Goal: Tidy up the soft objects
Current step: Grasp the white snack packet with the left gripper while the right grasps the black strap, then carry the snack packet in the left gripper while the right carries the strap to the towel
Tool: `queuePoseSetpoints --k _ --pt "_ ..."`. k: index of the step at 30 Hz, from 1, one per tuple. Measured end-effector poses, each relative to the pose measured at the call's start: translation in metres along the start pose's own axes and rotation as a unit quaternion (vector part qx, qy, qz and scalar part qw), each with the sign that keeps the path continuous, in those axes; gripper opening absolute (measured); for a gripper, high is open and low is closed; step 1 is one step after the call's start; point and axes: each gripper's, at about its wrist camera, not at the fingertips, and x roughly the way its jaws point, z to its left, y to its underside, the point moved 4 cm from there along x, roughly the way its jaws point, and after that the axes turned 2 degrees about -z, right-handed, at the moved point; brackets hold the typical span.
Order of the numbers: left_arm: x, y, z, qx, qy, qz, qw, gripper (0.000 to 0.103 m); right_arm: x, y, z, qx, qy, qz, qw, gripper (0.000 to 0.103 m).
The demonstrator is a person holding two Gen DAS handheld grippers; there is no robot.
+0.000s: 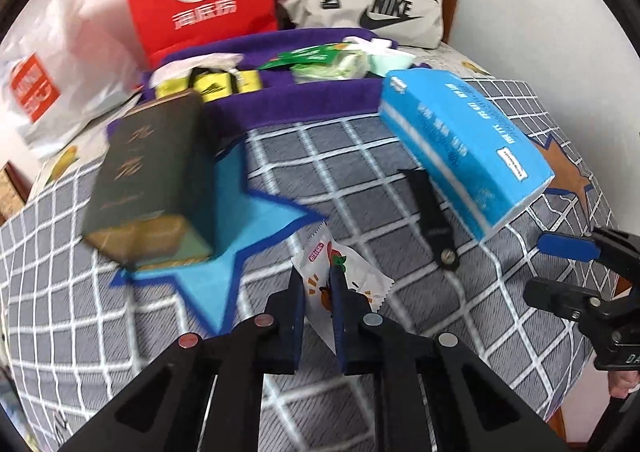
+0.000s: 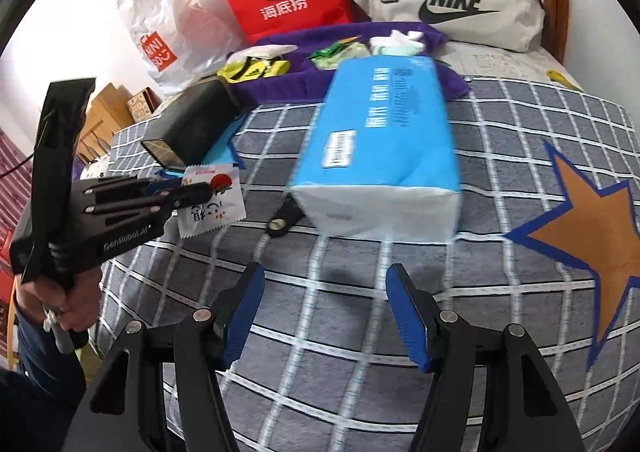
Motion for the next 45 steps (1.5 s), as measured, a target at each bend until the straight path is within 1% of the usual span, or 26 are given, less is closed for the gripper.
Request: queuePoseSetpoints --k 2,6,9,13,16,20,22,23,24,25,28,30,34,38,42,43,44,45 --pt "-0.005 0.007 0.009 -0.012 -0.002 -0.001 0.9999 0.012 0.004 0.000 0.009 0.004 -0.011 -0.004 1.000 0.061" --pt "-0.014 0.018 0.025 -0.035 -0.004 -0.006 0.9994 0.012 0.016 -0.002 0.027 0.012 -0.021 -0.012 1.000 0.045" --pt "-0.020 0.024 0.035 -0.048 -0.004 -0.014 0.9987 0.012 0.029 -0.003 0.036 0.018 -0.009 -0.017 1.000 0.045" --pt "-0.023 0.028 0.046 -0.062 0.005 -0.022 0.9978 0.012 0.041 -0.006 0.044 0.016 0.039 -0.023 0.999 0.041" --pt "-0.021 0.030 0.050 -0.069 0.018 -0.022 0.9972 0.012 0.046 -0.008 0.047 0.020 0.057 -0.033 0.998 0.040" --pt "-0.021 0.031 0.053 -0.074 0.032 -0.026 0.9964 0.012 0.053 -0.010 0.055 0.008 0.109 -0.047 0.993 0.040" --pt "-0.021 0.032 0.054 -0.074 0.037 -0.027 0.9962 0.012 0.057 -0.012 0.058 0.001 0.130 -0.053 0.990 0.038" --pt "-0.020 0.032 0.054 -0.073 0.038 -0.027 0.9963 0.012 0.058 -0.013 0.059 -0.001 0.139 -0.057 0.989 0.033" --pt "-0.020 0.033 0.055 -0.072 0.038 -0.027 0.9963 0.012 0.059 -0.013 0.058 0.001 0.144 -0.062 0.988 0.023" --pt "-0.019 0.034 0.056 -0.072 0.038 -0.026 0.9963 0.012 0.060 -0.014 0.056 0.004 0.150 -0.065 0.987 0.023" --pt "-0.017 0.036 0.061 -0.081 0.044 -0.025 0.9954 0.012 0.059 -0.014 0.053 0.007 0.143 -0.065 0.988 0.023" --pt "-0.017 0.036 0.064 -0.086 0.046 -0.027 0.9949 0.012 0.055 -0.011 0.055 -0.004 0.144 -0.058 0.988 0.021" --pt "-0.017 0.037 0.066 -0.091 0.048 -0.029 0.9942 0.012 0.042 0.006 0.057 -0.030 0.122 -0.027 0.992 0.019" --pt "-0.016 0.038 0.067 -0.092 0.048 -0.027 0.9943 0.012 0.026 0.025 0.049 -0.023 0.094 0.006 0.995 0.018" --pt "-0.015 0.038 0.068 -0.097 0.051 -0.024 0.9936 0.012 0.019 0.024 0.046 -0.022 0.094 0.003 0.995 0.019" --pt "-0.015 0.039 0.068 -0.099 0.052 -0.024 0.9935 0.012 0.018 0.021 0.048 -0.027 0.097 -0.005 0.995 0.020" --pt "-0.016 0.039 0.068 -0.098 0.051 -0.023 0.9935 0.012 0.017 0.017 0.050 -0.033 0.096 -0.016 0.995 0.023" --pt "-0.016 0.039 0.067 -0.098 0.051 -0.023 0.9937 0.012 0.018 0.014 0.051 -0.035 0.092 -0.020 0.995 0.032"
